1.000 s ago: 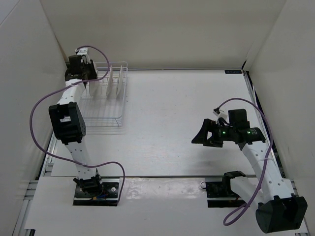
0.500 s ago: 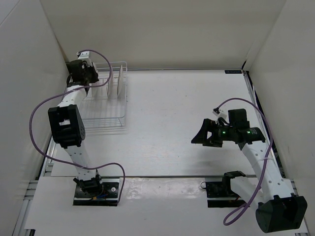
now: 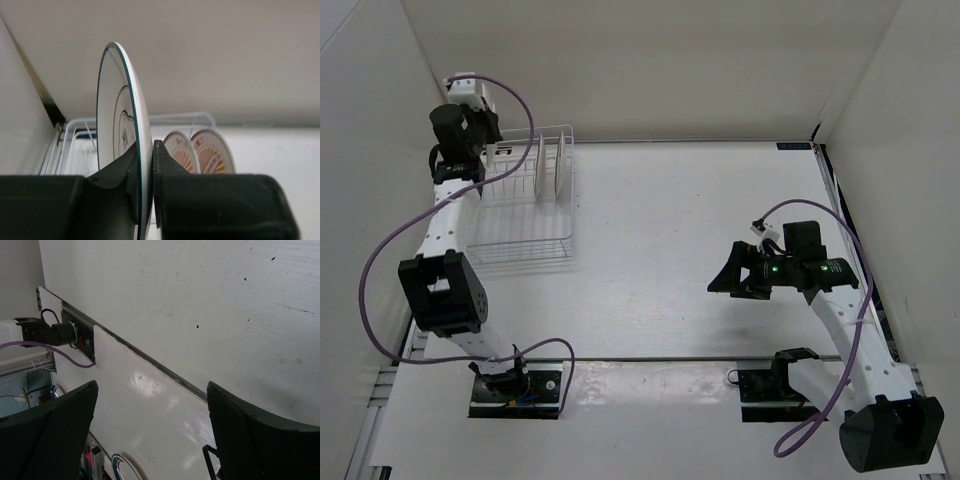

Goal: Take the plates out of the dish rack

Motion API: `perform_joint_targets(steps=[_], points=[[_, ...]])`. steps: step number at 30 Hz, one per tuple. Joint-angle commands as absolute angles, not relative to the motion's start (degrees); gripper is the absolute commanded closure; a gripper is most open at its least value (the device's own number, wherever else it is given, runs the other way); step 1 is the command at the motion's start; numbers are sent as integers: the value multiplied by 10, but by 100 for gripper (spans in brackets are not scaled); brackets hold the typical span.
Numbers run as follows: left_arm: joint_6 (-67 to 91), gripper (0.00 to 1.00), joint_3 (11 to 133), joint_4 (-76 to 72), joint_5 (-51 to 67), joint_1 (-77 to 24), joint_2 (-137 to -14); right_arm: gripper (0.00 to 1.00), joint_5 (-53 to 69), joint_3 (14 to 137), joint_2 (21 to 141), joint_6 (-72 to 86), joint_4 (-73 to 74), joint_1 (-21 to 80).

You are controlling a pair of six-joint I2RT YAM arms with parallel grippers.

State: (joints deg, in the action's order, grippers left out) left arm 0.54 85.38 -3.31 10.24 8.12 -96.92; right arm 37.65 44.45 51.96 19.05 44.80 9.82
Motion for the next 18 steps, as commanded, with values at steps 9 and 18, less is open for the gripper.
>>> perform_joint_targets(steps=[9,18], points=[[40,100,827,12,179,-97,-795,9,322,522,431,203,540,98],[-193,100,704,87,2,-487,-817,17,146,642,362,163,707,99]])
